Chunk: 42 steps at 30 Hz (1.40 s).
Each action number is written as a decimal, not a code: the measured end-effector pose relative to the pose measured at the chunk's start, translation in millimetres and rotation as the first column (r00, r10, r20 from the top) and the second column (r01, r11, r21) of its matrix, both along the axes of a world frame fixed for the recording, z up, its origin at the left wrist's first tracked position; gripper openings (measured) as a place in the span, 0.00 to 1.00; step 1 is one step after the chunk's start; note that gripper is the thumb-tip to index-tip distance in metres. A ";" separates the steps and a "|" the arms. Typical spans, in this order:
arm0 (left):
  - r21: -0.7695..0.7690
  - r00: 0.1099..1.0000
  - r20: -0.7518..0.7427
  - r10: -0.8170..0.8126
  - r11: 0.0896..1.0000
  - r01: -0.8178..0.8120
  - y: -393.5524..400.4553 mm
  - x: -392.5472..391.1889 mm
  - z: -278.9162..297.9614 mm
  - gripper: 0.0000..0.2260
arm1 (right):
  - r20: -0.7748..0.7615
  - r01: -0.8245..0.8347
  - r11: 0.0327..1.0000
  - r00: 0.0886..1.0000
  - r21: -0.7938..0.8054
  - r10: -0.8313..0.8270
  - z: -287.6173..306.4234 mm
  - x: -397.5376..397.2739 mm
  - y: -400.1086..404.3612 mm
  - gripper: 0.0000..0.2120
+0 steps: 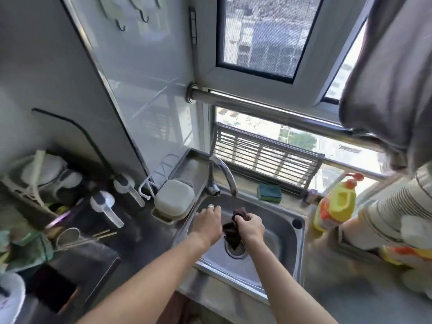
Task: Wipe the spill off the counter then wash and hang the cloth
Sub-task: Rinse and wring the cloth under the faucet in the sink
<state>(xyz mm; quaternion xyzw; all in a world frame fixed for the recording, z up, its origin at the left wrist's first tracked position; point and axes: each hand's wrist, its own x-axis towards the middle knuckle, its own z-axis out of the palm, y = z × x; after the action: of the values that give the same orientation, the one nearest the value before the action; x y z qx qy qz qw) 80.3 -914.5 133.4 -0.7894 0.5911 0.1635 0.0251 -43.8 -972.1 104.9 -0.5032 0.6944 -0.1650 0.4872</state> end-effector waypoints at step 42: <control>0.178 0.954 0.179 -0.240 0.962 0.209 -179.7 72.5 -127.3 0.13 | 0.218 0.228 0.968 0.955 -0.104 -0.201 -127.2 34.9 -69.3 0.12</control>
<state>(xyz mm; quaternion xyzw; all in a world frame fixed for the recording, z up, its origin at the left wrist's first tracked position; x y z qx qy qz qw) 152.8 -1094.2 6.1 -0.7248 0.6571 0.1256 0.1646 -8.9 -1041.5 -22.3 -0.4351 0.6788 -0.3124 0.5024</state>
